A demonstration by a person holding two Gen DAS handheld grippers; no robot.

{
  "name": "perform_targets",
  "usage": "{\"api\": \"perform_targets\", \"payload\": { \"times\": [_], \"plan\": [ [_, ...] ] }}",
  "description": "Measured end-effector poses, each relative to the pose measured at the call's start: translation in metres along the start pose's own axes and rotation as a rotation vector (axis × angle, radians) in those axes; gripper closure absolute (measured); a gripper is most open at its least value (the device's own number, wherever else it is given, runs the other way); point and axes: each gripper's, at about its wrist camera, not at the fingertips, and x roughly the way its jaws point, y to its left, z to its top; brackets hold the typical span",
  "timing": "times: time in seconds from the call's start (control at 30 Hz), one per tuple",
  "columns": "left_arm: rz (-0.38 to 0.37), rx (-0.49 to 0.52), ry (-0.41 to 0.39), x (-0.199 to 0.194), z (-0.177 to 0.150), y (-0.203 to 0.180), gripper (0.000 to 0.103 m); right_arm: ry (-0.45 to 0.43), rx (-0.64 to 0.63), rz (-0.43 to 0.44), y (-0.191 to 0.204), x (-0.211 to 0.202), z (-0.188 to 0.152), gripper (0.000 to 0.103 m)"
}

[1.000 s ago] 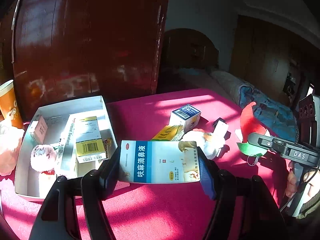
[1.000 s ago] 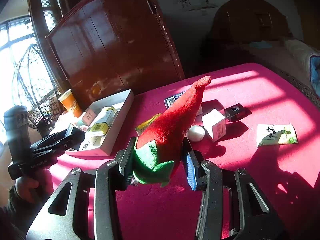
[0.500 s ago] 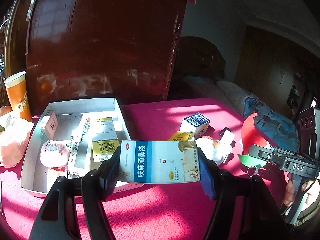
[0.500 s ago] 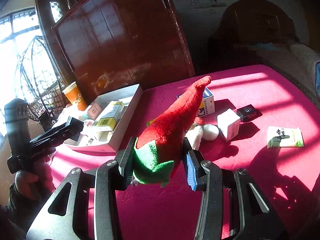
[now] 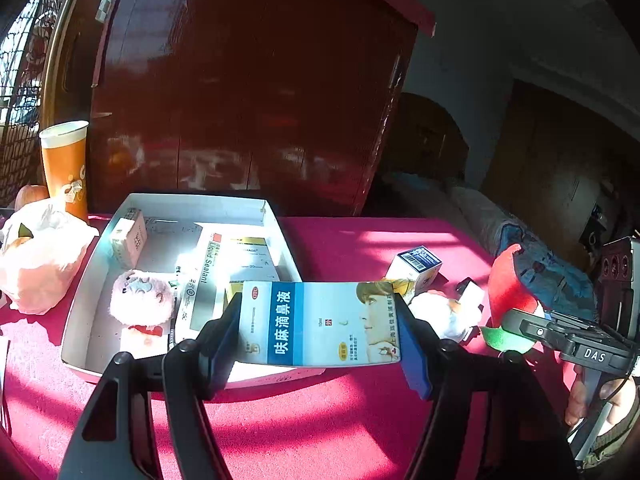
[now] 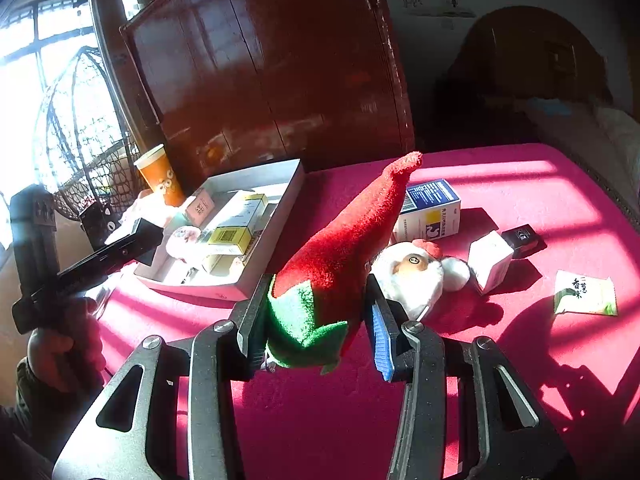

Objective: Organize objects
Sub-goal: 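Carry the nasal-drop box and chili plush into the white tray box and release both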

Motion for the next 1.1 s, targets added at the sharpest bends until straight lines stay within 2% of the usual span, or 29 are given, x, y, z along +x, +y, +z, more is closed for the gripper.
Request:
{"api": "perform_targets", "payload": {
  "times": [0.6,0.9,1.0,1.1],
  "plan": [
    [0.056,-0.108,-0.056,-0.022,-0.001,0.056,0.034,0.033,-0.131,0.015,0.054,0.027,0.020,0.060],
    [0.193,-0.149,-0.131,-0.053,0.036,0.114,0.034,-0.017,-0.136,0.041,0.073,0.031,0.057,0.060],
    [0.236,-0.127,-0.129,-0.052,0.054,0.120,0.034,-0.035,-0.151,0.060,0.085,0.033,0.072,0.060],
    [0.321,-0.060,-0.133,-0.041,0.077,0.115,0.034,-0.036,-0.172,0.089,0.101,0.040,0.087,0.060]
  ]
}}
